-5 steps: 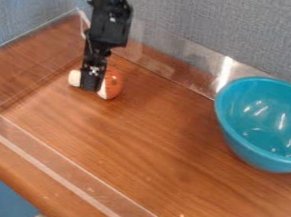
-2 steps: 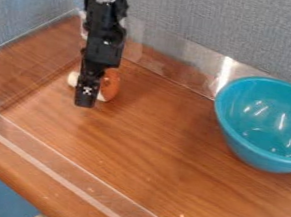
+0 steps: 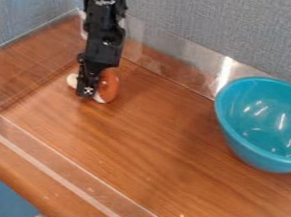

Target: Remove the mushroom from inside the blue bowl and put it on the table

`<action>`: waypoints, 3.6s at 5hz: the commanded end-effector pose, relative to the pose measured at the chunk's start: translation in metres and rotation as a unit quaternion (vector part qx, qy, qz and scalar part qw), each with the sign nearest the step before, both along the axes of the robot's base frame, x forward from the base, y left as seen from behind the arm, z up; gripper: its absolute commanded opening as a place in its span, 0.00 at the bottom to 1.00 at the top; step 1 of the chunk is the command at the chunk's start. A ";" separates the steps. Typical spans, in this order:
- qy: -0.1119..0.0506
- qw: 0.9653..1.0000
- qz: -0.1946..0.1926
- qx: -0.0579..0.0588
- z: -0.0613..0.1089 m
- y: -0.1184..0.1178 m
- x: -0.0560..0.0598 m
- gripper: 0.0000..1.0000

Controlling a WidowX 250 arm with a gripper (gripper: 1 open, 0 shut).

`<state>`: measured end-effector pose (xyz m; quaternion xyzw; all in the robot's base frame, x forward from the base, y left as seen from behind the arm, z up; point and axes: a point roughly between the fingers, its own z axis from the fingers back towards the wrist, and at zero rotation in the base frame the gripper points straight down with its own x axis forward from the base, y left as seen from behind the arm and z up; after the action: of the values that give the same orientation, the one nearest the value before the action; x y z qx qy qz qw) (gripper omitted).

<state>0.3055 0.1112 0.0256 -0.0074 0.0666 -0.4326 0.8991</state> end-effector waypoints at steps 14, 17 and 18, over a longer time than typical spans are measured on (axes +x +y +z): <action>-0.057 0.998 0.025 0.011 0.059 0.013 0.010 1.00; -0.058 0.998 0.030 0.011 0.080 0.023 0.010 1.00; -0.058 0.998 0.021 0.011 0.084 0.020 0.012 1.00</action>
<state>0.3102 0.1278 0.0757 -0.0112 0.0565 -0.4122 0.9093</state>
